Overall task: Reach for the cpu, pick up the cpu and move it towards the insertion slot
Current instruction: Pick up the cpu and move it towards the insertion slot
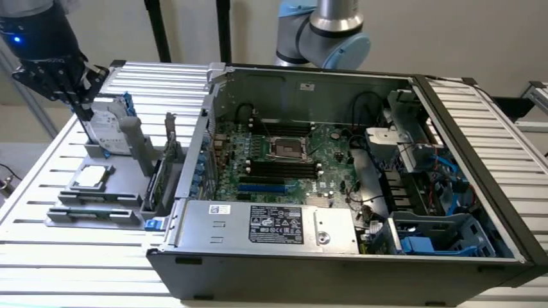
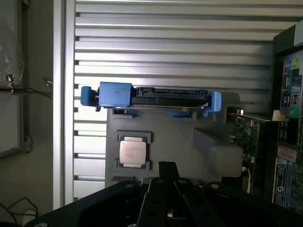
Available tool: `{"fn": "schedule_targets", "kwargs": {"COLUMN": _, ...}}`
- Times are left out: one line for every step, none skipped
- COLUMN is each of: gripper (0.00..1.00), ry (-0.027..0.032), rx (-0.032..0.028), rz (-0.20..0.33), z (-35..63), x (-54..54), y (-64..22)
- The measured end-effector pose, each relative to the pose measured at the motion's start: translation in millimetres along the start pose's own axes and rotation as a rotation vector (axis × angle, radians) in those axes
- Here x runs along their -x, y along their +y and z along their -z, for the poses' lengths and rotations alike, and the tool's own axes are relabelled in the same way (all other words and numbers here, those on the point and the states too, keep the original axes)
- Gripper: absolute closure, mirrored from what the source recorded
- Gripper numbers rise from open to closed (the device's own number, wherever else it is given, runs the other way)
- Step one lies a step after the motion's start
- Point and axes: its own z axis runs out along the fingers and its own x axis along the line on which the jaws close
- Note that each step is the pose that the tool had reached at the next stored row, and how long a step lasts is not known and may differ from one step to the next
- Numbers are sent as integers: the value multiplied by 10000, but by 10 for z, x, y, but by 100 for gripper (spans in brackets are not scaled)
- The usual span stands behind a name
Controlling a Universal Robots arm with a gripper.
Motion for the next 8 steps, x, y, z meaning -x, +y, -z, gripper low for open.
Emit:
{"fn": "schedule_targets", "kwargs": {"gripper": 89, "ry": 3, "rx": -1, "rz": -2, "z": -8, "x": -35, "y": -8}}
{"fn": "schedule_targets", "kwargs": {"gripper": 89, "ry": 4, "rx": -2, "rz": -2, "z": -15, "x": -70, "y": -16}}
{"fn": "schedule_targets", "kwargs": {"gripper": 89, "ry": 7, "rx": -5, "rz": -1, "z": -20, "x": -108, "y": -23}}
{"fn": "schedule_targets", "kwargs": {"gripper": 89, "ry": 10, "rx": -9, "rz": -2, "z": -25, "x": -146, "y": -29}}
{"fn": "schedule_targets", "kwargs": {"gripper": 89, "ry": 11, "rx": -14, "rz": -1, "z": -31, "x": -188, "y": -35}}
{"fn": "schedule_targets", "kwargs": {"gripper": 89, "ry": 13, "rx": -21, "rz": -1, "z": -36, "x": -225, "y": -40}}
{"fn": "schedule_targets", "kwargs": {"gripper": 89, "ry": 14, "rx": -31, "rz": -1, "z": -39, "x": -266, "y": -45}}
{"fn": "schedule_targets", "kwargs": {"gripper": 89, "ry": 15, "rx": -41, "rz": -1, "z": -42, "x": -307, "y": -49}}
